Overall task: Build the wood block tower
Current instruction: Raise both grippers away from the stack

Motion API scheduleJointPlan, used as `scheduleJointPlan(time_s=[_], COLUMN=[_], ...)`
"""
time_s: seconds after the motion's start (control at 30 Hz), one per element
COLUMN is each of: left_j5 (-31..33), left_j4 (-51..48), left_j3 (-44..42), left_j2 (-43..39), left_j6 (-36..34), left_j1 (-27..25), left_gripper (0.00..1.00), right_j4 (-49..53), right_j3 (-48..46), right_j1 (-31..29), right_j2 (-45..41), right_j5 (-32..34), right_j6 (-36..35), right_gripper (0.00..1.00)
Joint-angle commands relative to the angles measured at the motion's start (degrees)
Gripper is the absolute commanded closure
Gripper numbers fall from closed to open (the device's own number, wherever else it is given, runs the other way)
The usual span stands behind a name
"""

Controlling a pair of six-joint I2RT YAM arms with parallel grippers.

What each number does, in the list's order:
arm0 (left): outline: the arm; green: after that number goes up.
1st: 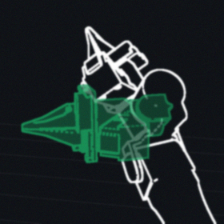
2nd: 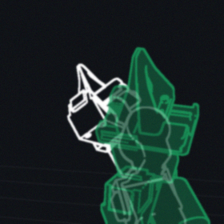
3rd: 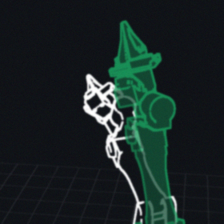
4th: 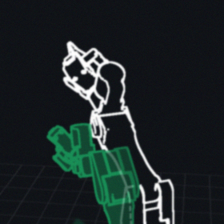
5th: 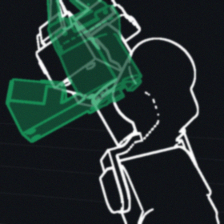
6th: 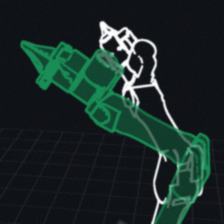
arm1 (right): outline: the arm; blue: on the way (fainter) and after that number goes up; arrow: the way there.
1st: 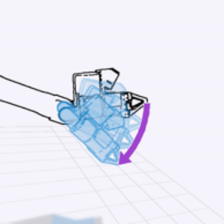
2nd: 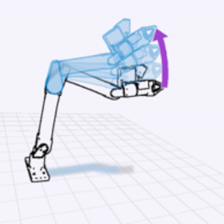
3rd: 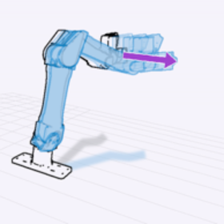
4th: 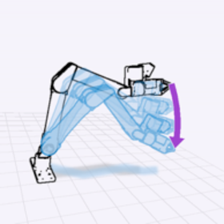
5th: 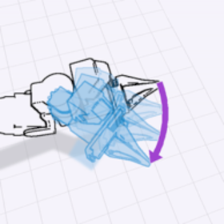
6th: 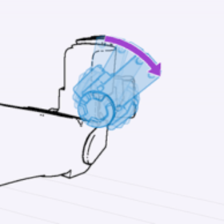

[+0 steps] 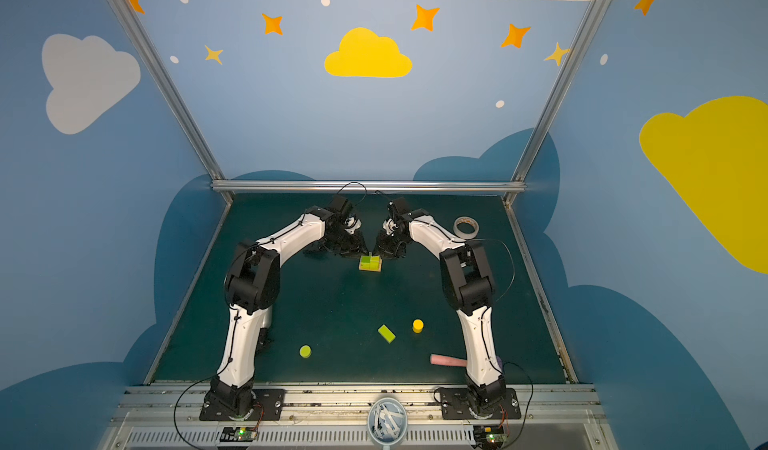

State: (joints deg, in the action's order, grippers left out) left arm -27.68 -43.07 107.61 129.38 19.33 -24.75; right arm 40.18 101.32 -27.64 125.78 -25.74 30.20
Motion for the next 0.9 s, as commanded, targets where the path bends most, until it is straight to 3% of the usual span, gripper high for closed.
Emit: scheduleJointPlan(time_s=[0.0, 0.3, 0.6, 0.87], left_j5=[1.0, 2.9, 4.4, 7.7], left_j4=[-1.0, 0.2, 1.9, -0.3], left_j3=[0.9, -0.6, -5.8, -11.7], left_j2=[0.9, -2.3, -11.8, -23.4], left_j6=[0.0, 0.2, -1.3, -7.1], left_j1=[0.2, 0.4, 0.4, -1.9], left_gripper=[0.6, 0.56, 0.52, 0.5], right_j4=[1.3, 0.7, -0.2, -1.1], right_j3=[0.6, -1.3, -6.3, -14.0], right_j1=[-0.4, -0.3, 0.0, 0.4], right_j2=[-0.7, -4.1, -11.9, -21.5], right_j5=[0.9, 2.2, 4.1, 7.6], right_j6=[0.2, 0.2, 0.4, 1.9], right_gripper=[0.58, 0.35, 0.3, 0.28])
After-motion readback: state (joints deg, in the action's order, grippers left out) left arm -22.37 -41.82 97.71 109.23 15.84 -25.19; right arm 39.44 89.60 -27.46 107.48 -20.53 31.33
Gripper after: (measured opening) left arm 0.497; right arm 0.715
